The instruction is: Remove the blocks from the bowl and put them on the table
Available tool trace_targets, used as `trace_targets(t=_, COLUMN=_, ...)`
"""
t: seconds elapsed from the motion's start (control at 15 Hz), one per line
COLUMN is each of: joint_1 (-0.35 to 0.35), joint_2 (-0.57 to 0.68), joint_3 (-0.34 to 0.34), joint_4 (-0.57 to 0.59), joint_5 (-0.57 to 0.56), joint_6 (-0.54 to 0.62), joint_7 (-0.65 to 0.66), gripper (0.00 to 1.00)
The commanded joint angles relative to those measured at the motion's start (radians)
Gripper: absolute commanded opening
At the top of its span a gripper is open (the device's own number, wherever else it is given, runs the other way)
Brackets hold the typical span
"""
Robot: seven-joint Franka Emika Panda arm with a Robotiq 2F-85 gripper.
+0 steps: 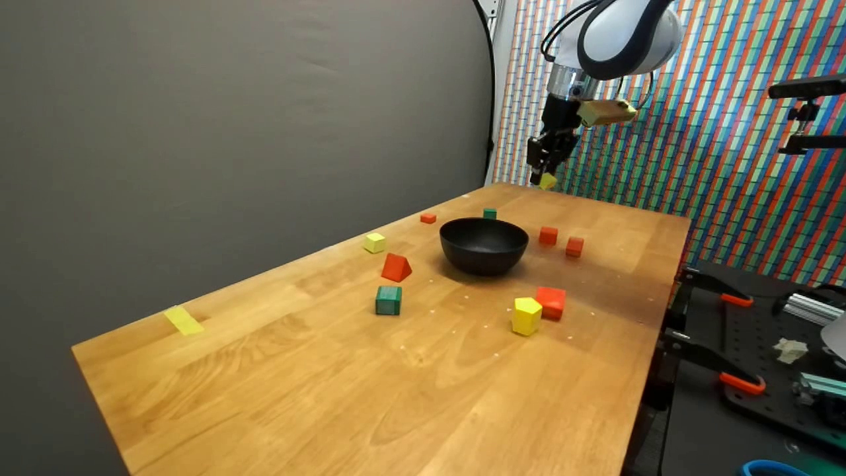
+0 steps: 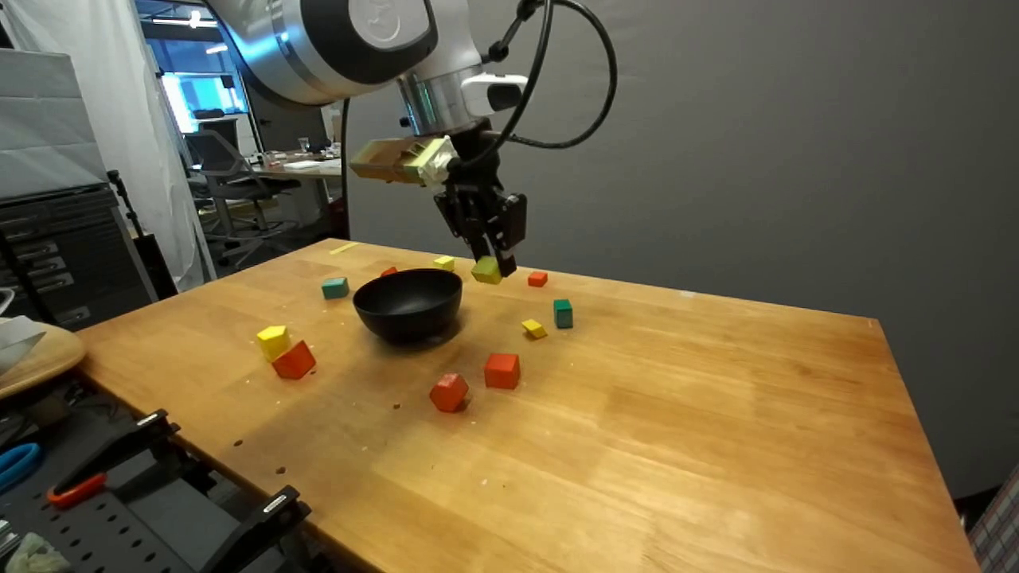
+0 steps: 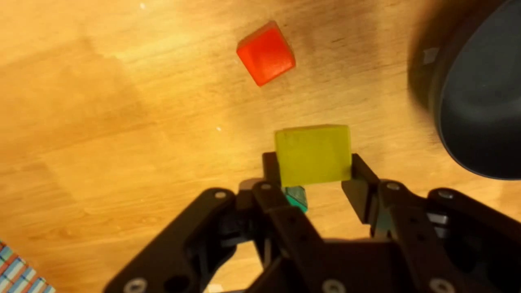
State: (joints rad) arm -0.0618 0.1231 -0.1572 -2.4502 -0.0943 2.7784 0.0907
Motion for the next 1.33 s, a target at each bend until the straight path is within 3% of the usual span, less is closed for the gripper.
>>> trace_targets(t=0.0, joint_1=-0.047, joint_2=0.093, joint_3=0.034, joint_4=0.017, joint_5=0.130, joint_6=0.075, joint_7=-0.055, gripper=0.18)
trace_targets(t=0.27, joint_1=-0.156, joint_2=0.226, joint_3=0.151, joint_4=0.103, joint_5=0.378, joint_6=0.097, joint_7=-0.195, gripper=0.18)
trace_targets(t=0.47, joint_1=-0.224, joint_2=0.303, joint_3=0.204, joint_4=0.189, joint_5=0.437, joint_6=0.083, joint_7=-0.260, gripper=0.19)
trace_targets(t=0.53, joint_1=-0.245, joint_2=0.324, joint_3=0.221, joint_4=0.214, joint_5=0.447, joint_6=0.080, joint_7=-0.276, gripper=0.28)
trace_targets(t=0.6, joint_1=-0.263, joint_2=0.338, joint_3=0.237, joint_4=0.235, joint_5=0.452, joint_6=0.076, joint_7=-0.288, gripper=0.68)
trace_targets(t=0.73, joint_1=-0.292, joint_2=0.353, joint_3=0.266, joint_4=0.258, joint_5=0.456, joint_6=0.085, joint_7=-0.311, gripper=0.76)
trace_targets(t=0.93, joint_1=-0.340, joint_2=0.321, joint_3=0.337, joint_4=0.250, joint_5=0.472, joint_6=0.079, joint_7=-0.381, gripper=1.00)
trace_targets(t=1.07, joint_1=-0.424, joint_2=0.252, joint_3=0.463, joint_4=0.217, joint_5=0.552, joint_6=-0.005, joint_7=-0.508, gripper=1.00)
trace_targets(t=1.27, joint_1=-0.490, joint_2=0.080, joint_3=0.547, joint_4=0.121, joint_5=0.617, joint_6=-0.193, joint_7=-0.646, gripper=1.00)
